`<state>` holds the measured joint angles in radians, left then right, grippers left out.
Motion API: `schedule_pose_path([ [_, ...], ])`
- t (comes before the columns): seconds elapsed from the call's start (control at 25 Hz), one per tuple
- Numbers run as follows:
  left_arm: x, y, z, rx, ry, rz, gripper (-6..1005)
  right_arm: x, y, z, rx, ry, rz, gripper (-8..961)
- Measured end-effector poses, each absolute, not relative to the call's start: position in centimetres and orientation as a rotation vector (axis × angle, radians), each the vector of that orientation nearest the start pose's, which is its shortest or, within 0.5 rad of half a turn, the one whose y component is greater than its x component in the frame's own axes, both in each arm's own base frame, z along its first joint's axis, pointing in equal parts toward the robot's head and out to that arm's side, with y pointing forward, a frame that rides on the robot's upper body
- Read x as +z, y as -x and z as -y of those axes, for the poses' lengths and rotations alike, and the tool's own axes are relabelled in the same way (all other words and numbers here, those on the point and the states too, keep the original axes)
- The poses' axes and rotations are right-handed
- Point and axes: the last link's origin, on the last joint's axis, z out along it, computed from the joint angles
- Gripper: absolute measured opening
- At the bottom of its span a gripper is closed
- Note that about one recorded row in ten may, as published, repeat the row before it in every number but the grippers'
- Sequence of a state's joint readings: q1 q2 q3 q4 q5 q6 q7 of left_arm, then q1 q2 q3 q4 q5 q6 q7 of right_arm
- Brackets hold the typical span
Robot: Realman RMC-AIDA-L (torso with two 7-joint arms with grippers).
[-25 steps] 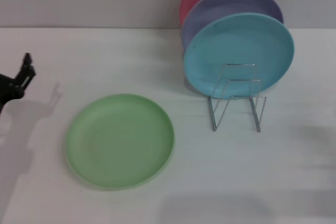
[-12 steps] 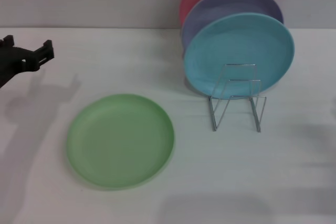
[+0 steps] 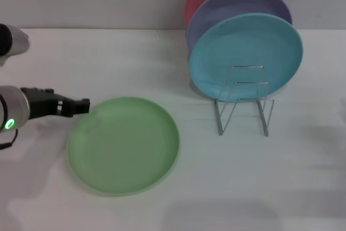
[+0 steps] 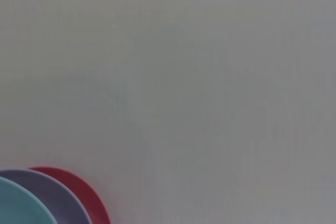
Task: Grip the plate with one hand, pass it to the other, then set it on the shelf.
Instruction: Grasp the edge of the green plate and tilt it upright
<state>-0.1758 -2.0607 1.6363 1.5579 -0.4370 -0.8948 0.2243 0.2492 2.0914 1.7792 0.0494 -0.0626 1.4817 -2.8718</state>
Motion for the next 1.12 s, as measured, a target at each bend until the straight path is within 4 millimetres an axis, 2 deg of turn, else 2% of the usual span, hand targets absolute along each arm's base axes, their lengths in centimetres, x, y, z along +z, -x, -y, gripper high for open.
schedule_pose_path([
  [0.52, -0.5, 24.9, -33.3, 0.116, 2.088, 1.102, 860, 2.5, -36.9, -25.3, 0.759, 1.439, -0.485, 825],
  [1.12, -1.2, 25.5, -32.9, 0.193, 2.114, 1.144, 806, 2.4, -37.0, -25.1, 0.755, 1.445, -0.487, 824],
])
